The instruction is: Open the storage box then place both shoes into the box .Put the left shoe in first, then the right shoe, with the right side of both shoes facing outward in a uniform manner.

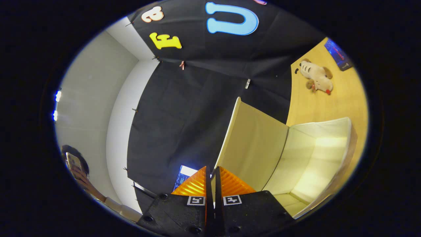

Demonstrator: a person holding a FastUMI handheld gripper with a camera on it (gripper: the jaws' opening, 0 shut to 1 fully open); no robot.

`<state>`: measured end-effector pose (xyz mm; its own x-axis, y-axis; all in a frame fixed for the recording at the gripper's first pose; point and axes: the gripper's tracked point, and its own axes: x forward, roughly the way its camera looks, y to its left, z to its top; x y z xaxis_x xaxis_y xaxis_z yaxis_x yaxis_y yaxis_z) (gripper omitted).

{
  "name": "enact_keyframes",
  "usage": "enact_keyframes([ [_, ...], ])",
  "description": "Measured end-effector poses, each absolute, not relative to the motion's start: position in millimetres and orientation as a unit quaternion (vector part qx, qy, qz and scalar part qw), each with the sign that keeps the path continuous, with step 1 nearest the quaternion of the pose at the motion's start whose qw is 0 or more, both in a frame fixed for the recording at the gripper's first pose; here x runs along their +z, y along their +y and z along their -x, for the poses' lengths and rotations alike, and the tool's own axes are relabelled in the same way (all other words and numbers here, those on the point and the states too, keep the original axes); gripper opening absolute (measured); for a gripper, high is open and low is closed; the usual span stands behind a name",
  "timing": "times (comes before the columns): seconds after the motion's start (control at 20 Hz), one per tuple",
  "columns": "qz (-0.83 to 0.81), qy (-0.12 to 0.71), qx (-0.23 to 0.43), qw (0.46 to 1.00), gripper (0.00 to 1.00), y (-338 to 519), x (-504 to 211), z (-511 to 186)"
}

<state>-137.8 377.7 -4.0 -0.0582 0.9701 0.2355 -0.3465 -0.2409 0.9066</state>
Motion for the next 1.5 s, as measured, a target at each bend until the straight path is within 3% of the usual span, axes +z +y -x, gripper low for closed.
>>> enact_keyframes([
  [0.3, -0.433, 0.337, 0.639, 0.54, 0.05, 441, 6, 152],
  [0.45, -0.391, 0.326, 0.645, 0.57, 0.14, 466, -1, 162],
  [0.55, -0.366, 0.319, 0.651, 0.584, 0.44, 470, -5, 169],
  [0.6, -0.363, 0.312, 0.652, 0.588, 0.65, 469, -3, 170],
  [0.65, -0.366, 0.306, 0.65, 0.591, 0.75, 467, 0, 168],
  [0.7, -0.368, 0.299, 0.646, 0.598, 0.94, 464, 1, 165],
  [1.1, -0.306, 0.283, 0.554, 0.72, 0.96, 382, -43, 112],
  [1.5, -0.195, 0.313, 0.399, 0.84, 0.98, 250, -125, 68],
])
